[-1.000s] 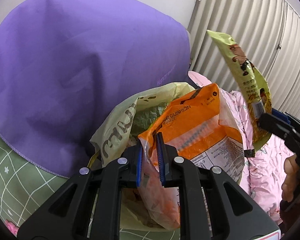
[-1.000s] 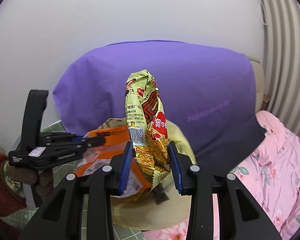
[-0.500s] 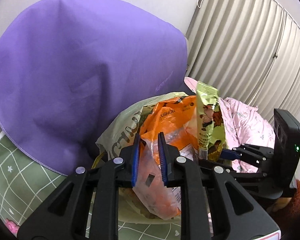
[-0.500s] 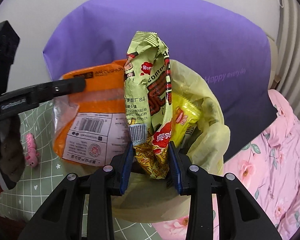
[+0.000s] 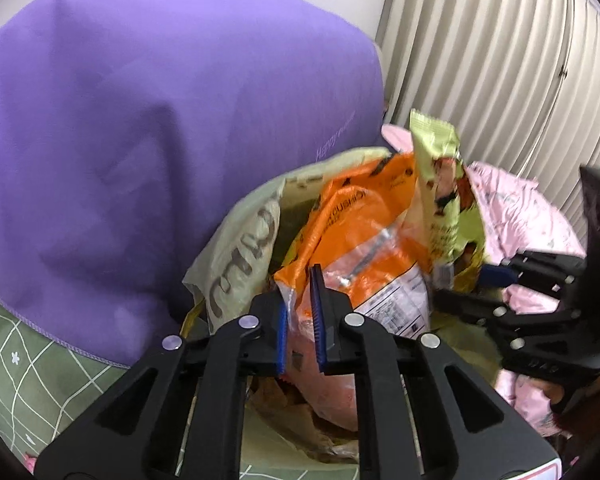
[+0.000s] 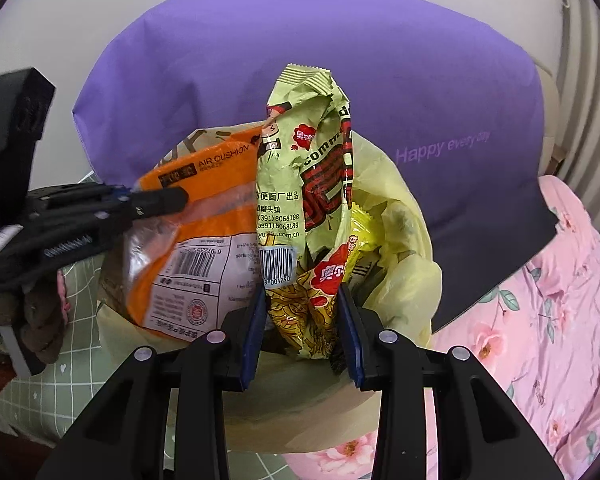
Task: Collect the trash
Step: 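Carry the orange bread bag and yellow-green snack bag into the yellow bag and release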
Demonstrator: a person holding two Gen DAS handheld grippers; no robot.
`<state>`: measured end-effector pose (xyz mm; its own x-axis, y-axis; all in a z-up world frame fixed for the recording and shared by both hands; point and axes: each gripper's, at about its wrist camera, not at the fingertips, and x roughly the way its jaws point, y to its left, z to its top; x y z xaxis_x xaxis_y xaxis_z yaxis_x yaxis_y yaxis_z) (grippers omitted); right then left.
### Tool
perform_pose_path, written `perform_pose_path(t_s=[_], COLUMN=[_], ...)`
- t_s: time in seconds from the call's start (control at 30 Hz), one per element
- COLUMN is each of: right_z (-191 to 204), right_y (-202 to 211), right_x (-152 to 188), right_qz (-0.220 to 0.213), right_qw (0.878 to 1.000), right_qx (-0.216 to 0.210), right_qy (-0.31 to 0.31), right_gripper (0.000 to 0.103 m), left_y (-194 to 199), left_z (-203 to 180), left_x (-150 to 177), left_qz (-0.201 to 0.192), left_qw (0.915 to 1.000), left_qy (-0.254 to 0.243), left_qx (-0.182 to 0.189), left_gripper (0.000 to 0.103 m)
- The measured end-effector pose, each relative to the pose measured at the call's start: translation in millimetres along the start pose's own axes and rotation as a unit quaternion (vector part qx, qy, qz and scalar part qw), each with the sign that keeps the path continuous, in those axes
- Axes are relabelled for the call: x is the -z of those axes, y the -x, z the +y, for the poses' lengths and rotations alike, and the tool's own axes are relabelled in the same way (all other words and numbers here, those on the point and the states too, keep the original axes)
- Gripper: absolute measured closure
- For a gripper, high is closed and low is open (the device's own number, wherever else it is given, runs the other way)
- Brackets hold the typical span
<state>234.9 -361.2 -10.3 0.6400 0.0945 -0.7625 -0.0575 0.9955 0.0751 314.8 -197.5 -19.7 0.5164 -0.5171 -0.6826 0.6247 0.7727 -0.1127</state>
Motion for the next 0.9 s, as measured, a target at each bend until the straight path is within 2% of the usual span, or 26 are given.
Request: perform_pose_path(t_s=[0.23,0.33,0.43,0.5,0.6,0.7,0.8,0.9], right_z=[-11.7,-6.9,-5.1,-0.6,7.3,14.4,25.7,35.4], right_y=[3.2,7.0,10.7,12.9,21.6,33.1,48.8,62.9], right_x=[-2.9,-0.9,2.9,5.1,12.1,20.2,29.1,36.7], right_qz=[0.001,-0.005,-0.009,-0.012,-0.023,-0.035,-0.056,-0.072], right_qw=[0.998,0.997,0.997,0.997,0.998,0.998,0.998,0.997], right_qx=[-0.064,-0.068,-0.073,-0.07,-0.055,-0.04,-0.016,-0.001], right_qy=[0.019,0.033,0.027,0.026,0.026,0.015,0.011,0.005], right_gripper=[0.07,0.07,0.069,0.063,0.057,0.056,0.049,0.049], left_y=[10.4,17.8,27.6,37.5,57.2,79.0,102.8,132.7], left_z=[6.8,11.3,17.2,16.1,15.0,13.7,19.3,21.6], left_x=[4.1,10.3,16.0,17.7,21.2,30.7,45.5,70.5], left_qz=[-0.001,-0.002,-0.001,-0.007,-0.025,-0.038,-0.052,-0.065], left_qw=[0.9992,0.9983,0.9971,0.9971,0.9968,0.9962,0.9936,0.9905], left_qy=[0.039,0.058,0.076,0.076,0.075,0.078,0.1,0.112], left_qx=[-0.01,-0.01,-0.005,-0.004,0.005,0.002,-0.01,-0.047], left_gripper=[0.093,0.092,0.086,0.072,0.06,0.057,0.052,0.045])
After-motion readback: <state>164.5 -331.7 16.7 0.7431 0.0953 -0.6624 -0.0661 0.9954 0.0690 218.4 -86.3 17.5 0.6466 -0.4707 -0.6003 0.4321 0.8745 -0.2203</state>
